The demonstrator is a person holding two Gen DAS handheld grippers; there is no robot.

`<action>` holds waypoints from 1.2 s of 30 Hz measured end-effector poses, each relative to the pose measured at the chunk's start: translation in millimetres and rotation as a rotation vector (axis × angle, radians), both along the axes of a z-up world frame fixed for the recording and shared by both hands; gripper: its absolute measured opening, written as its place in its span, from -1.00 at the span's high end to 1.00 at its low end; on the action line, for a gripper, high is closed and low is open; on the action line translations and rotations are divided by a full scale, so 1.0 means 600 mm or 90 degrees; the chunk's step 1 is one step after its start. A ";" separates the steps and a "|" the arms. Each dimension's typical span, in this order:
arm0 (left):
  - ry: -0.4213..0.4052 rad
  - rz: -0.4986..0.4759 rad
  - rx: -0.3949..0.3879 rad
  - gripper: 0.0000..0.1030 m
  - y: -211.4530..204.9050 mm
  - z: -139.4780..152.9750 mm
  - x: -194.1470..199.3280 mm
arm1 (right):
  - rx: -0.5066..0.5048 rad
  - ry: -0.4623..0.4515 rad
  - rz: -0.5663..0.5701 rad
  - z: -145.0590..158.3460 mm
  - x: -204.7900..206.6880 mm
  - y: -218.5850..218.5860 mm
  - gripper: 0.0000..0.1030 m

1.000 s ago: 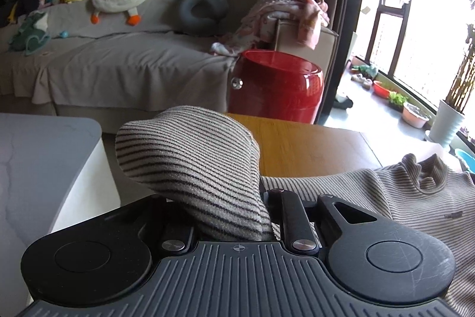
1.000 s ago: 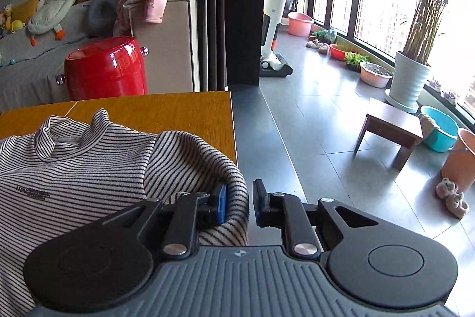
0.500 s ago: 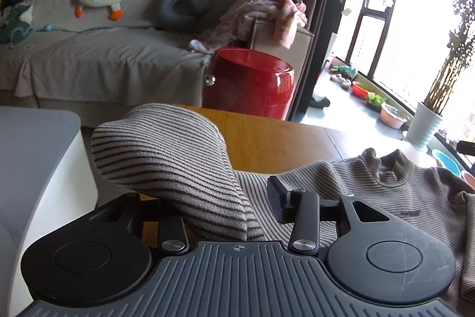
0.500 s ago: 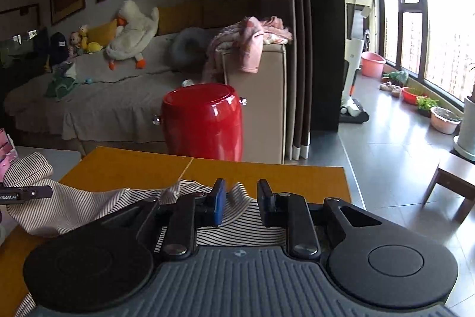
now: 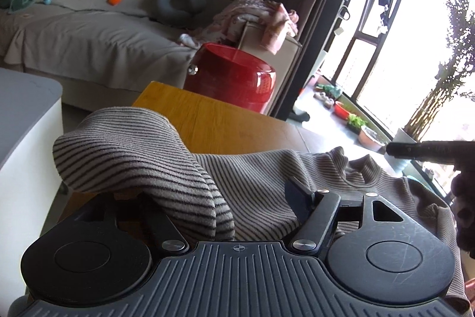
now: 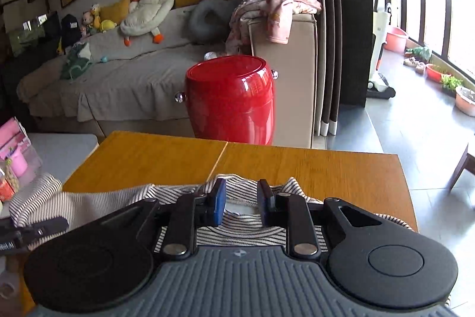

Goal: Fold clothes

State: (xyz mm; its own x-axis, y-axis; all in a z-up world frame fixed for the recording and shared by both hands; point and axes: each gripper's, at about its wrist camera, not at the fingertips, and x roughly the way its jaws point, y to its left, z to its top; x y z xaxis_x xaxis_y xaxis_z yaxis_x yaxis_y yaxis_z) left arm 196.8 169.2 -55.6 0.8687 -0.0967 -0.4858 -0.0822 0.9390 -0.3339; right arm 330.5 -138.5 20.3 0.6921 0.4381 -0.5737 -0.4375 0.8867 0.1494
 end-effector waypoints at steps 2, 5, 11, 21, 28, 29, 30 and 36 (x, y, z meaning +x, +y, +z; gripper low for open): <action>-0.001 -0.007 0.003 -0.50 -0.004 -0.001 -0.001 | 0.001 0.006 0.012 0.001 0.005 0.008 0.57; -0.001 -0.015 0.001 -0.59 -0.007 -0.002 -0.001 | -0.014 0.025 0.031 -0.019 0.016 0.035 0.49; 0.000 -0.016 -0.008 -0.63 -0.006 -0.003 0.000 | -0.049 0.058 0.055 -0.093 0.044 0.103 0.51; 0.003 -0.020 -0.005 -0.69 -0.010 -0.008 0.004 | -0.117 -0.055 0.029 -0.039 0.056 0.124 0.92; -0.011 0.023 -0.010 -0.08 0.010 -0.002 0.003 | -0.043 -0.006 -0.017 -0.023 -0.026 0.004 0.57; -0.014 0.041 -0.014 0.12 0.019 0.001 0.003 | -0.027 -0.011 -0.023 -0.021 -0.050 -0.017 0.40; -0.017 0.058 -0.017 0.20 0.028 0.005 0.003 | -0.009 -0.017 -0.030 -0.021 -0.074 -0.036 0.35; -0.052 0.078 0.065 0.48 0.012 0.055 0.001 | 0.079 -0.057 -0.033 -0.059 -0.192 -0.117 0.28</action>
